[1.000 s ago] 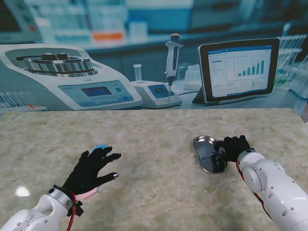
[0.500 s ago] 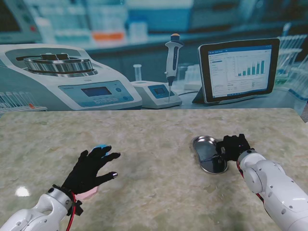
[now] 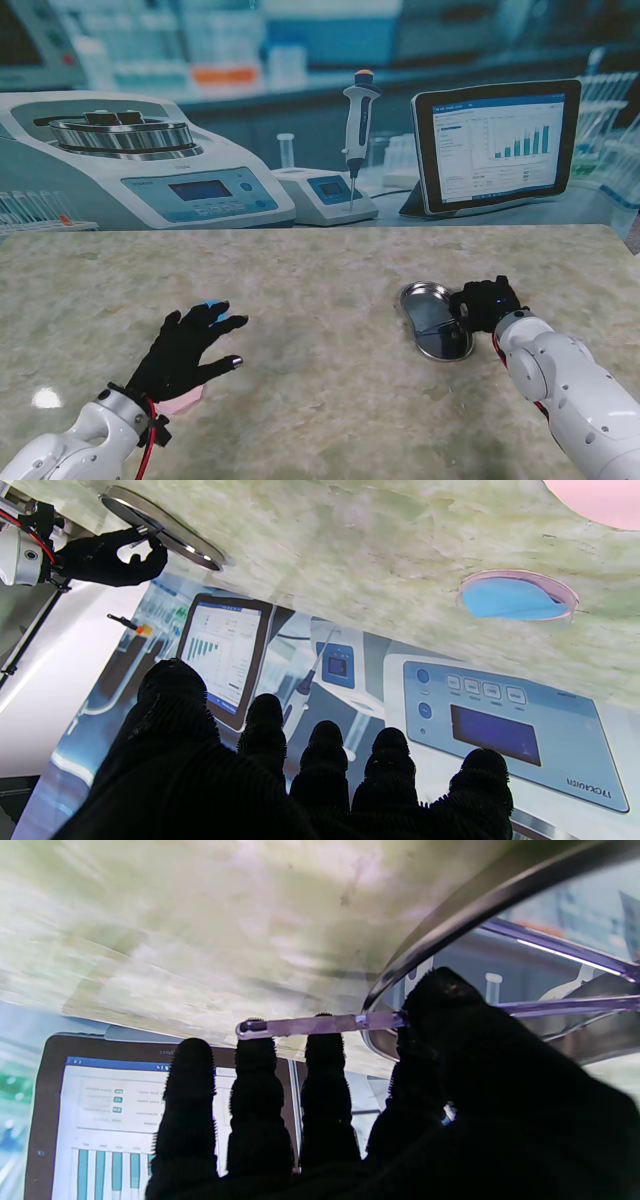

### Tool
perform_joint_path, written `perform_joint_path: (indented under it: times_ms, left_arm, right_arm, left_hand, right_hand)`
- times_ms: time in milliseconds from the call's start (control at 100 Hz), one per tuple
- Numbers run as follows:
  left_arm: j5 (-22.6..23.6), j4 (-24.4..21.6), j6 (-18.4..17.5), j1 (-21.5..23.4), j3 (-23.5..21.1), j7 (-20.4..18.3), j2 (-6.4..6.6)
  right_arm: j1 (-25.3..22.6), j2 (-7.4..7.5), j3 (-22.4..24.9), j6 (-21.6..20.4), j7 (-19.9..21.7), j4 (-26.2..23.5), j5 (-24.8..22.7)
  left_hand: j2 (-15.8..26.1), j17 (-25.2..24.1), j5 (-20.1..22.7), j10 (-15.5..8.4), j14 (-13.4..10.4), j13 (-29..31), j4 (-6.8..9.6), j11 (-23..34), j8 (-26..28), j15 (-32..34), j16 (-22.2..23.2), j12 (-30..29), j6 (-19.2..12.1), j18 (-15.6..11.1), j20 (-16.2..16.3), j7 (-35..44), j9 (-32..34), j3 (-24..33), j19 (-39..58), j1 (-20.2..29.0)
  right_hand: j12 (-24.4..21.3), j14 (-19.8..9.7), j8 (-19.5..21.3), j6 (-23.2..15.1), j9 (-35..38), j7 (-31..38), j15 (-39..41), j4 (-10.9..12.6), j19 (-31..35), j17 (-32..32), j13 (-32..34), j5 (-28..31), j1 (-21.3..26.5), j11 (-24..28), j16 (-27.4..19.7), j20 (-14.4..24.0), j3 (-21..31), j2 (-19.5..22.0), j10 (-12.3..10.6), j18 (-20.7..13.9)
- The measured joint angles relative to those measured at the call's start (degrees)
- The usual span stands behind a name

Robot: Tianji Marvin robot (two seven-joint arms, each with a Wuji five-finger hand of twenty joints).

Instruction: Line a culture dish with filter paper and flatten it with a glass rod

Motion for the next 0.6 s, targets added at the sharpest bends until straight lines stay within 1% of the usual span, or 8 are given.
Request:
perform_joint_path:
  times_ms: [40,50,120,150,230,350,430,600]
  left_arm:
    - [0.03,0.00,0.07,0.00,-0.04,-0.09,0.00]
    - [0.04,0.00,0.09,0.00,-0.05,-0.11,0.00]
    - [0.08,0.00,0.24,0.00,-0.09,-0.21,0.00]
    - [0.11,-0.01,0.29,0.00,-0.10,-0.23,0.00]
    - [0.15,-0.04,0.35,0.01,-0.13,-0.23,0.00]
    - [0.25,-0.05,0.36,0.01,-0.17,-0.20,0.00]
    - [0.30,-0.05,0.40,0.01,-0.21,-0.20,0.00]
    - [0.32,-0.07,0.53,0.00,-0.25,-0.19,0.00]
  right_arm:
    - [0.00,0.00,0.06,-0.15,-0.24,0.00,-0.02]
    - [-0.01,0.00,0.07,-0.18,-0.32,0.00,-0.02]
    - [-0.03,-0.01,0.21,-0.40,-0.87,0.00,-0.03]
    - [-0.06,-0.04,0.34,-0.49,-1.08,0.00,-0.03]
    - [-0.21,-0.12,0.75,-0.61,-1.60,0.00,-0.03]
    - [-0.60,-0.22,1.41,-0.74,-2.24,-0.16,-0.03]
    - [-0.94,-0.30,1.95,-0.87,-2.59,-0.34,-0.03]
    - [-1.80,-0.47,3.25,-1.31,-3.59,-1.03,0.16]
  left_hand:
    - [0.00,0.00,-0.01,0.00,0.00,0.00,0.00,-0.40,0.00,0.00,-0.02,0.00,0.00,0.00,0.00,0.00,0.00,0.00,0.00,0.00]
    - [0.00,0.00,-0.01,0.00,0.00,0.00,0.00,-0.48,0.00,0.00,-0.02,0.00,0.00,0.00,0.00,0.00,0.00,0.00,0.00,0.00]
    - [0.02,0.00,-0.01,0.00,0.00,0.00,0.00,-0.57,0.00,-0.01,-0.04,0.00,0.00,-0.02,0.00,0.00,0.00,0.00,0.00,0.00]
    - [0.02,0.00,-0.01,0.00,0.00,0.00,0.00,-0.57,0.00,-0.03,-0.04,0.00,0.00,-0.02,0.00,0.00,0.00,0.00,0.00,0.00]
    - [0.03,0.00,-0.01,0.00,0.00,0.00,0.00,-0.58,0.00,-0.06,-0.05,-0.01,0.00,-0.02,-0.01,0.00,0.00,0.00,0.00,0.00]
    - [0.03,0.00,-0.02,0.00,0.00,0.00,0.00,-0.62,0.00,-0.08,-0.14,-1.40,0.00,-0.03,-0.02,0.00,0.00,0.00,0.00,0.00]
    - [0.04,0.00,-0.02,0.00,0.00,0.00,0.00,-0.62,0.00,-0.08,-0.62,-1.44,0.00,-0.03,-0.02,0.00,0.00,0.00,0.00,0.00]
    - [0.04,0.00,-0.61,0.00,0.00,0.00,0.00,-0.63,0.00,-0.08,-0.66,-1.44,0.04,-0.06,-0.02,-0.01,0.00,0.00,0.00,0.00]
  right_hand:
    - [-0.09,-0.11,0.00,0.00,0.80,-0.01,0.23,-0.02,0.07,0.24,0.85,0.01,0.00,0.50,0.00,0.00,-0.08,0.00,-0.16,0.00]
    - [-0.27,-0.15,0.00,0.00,1.33,-0.01,0.20,-0.03,0.11,0.33,1.29,0.01,0.00,-0.45,0.00,0.00,-0.10,0.00,-0.17,0.00]
    - [-0.28,-0.62,0.00,0.00,3.03,-0.02,0.28,-0.10,0.44,0.77,2.55,0.04,0.01,-0.65,0.00,0.00,-0.12,0.00,-0.73,0.01]
    - [-0.29,-0.63,0.00,0.00,4.25,-0.04,0.33,-0.54,0.46,0.89,2.56,0.05,0.05,-0.66,0.00,0.00,-0.13,0.00,-0.91,0.01]
    - [-0.29,-0.69,-0.01,0.03,6.45,-0.44,0.33,-0.59,0.50,1.32,3.23,0.49,0.11,-0.61,0.00,0.00,-0.58,0.00,-1.19,0.01]
    - [-0.01,-1.28,-0.01,0.04,9.29,-0.44,0.17,-1.24,0.51,1.79,6.09,0.50,0.13,0.03,0.00,0.00,-0.61,0.08,-1.40,0.01]
    - [3.30,-1.46,0.06,0.33,11.34,-0.45,0.10,-2.11,0.55,2.10,7.05,0.52,0.69,0.03,0.10,-0.02,-0.78,0.09,-1.40,0.02]
    - [4.68,-1.97,0.06,0.48,15.19,-0.46,2.16,-2.35,1.13,3.17,10.37,0.55,0.73,0.81,0.76,-0.05,-0.79,0.12,-1.44,0.03]
